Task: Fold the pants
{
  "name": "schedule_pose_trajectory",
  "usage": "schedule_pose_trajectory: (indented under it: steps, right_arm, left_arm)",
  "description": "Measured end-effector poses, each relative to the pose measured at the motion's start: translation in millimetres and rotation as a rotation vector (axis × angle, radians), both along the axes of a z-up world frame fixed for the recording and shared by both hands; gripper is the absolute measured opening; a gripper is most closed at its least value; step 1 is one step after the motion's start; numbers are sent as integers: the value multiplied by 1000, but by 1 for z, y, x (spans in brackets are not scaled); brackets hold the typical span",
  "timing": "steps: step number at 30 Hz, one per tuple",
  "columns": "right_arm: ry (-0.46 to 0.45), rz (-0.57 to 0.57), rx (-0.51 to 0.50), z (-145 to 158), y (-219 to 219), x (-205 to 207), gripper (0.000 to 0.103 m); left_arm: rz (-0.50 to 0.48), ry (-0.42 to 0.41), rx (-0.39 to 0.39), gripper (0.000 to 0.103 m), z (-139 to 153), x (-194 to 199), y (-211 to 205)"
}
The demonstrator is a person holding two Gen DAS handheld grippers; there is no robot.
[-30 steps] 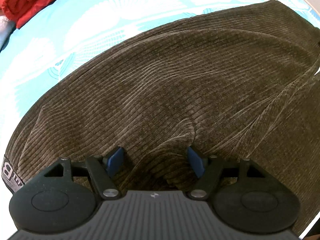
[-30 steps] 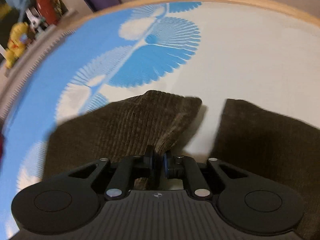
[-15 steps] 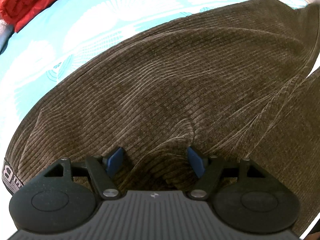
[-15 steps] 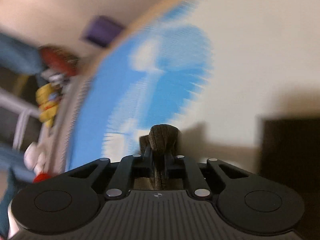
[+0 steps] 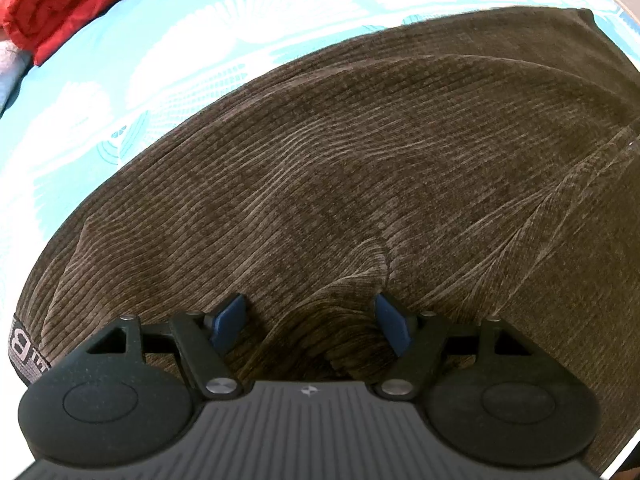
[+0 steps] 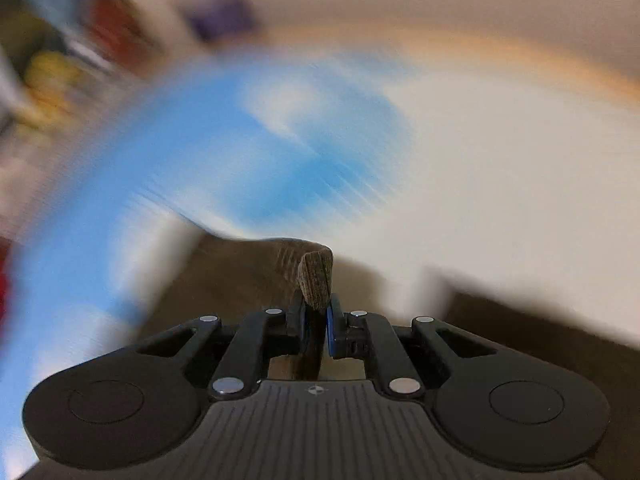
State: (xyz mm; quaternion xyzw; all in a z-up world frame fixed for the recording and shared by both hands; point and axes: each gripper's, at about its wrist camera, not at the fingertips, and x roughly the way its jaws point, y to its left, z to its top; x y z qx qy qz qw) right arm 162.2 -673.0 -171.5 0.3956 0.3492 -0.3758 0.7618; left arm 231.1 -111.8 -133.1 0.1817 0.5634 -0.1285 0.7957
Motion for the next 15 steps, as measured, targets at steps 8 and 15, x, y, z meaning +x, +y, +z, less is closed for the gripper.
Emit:
schedule_pose_trajectory:
  steps: [8, 15]
  right_arm:
    - [-118, 61, -254, 49, 21, -1, 32]
    - [-312, 221, -293, 101, 64, 0, 38]
  left_arm:
    - [59, -61, -171, 77, 37, 0, 23]
    - [149, 25, -110, 73, 1, 3, 56]
